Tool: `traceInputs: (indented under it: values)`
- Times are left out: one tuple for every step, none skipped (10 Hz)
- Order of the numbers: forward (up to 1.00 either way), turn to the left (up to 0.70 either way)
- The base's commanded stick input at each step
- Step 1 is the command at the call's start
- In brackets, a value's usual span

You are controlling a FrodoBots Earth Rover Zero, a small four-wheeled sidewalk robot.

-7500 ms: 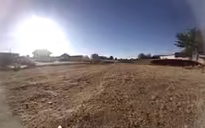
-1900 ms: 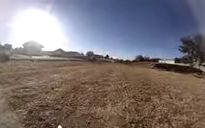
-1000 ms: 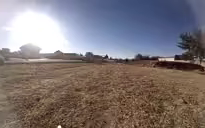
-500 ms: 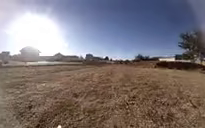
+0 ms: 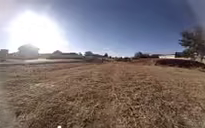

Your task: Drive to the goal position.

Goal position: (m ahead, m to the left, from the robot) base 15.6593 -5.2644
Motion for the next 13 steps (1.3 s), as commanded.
traceInputs:
  values:
    - [0.5, 0.0]
    - [0.5, 0.0]
    - [0.5, 0.0]
    - [0.5, 0.0]
    - [0.5, 0.0]
    - [0.5, 0.0]
    - [0.5, 0.0]
    - [0.5, 0.0]
    - [0.5, 0.0]
    - [0.5, 0.0]
    - [0.5, 0.0]
    - [0.5, 0.0]
    - [0.5, -0.03]
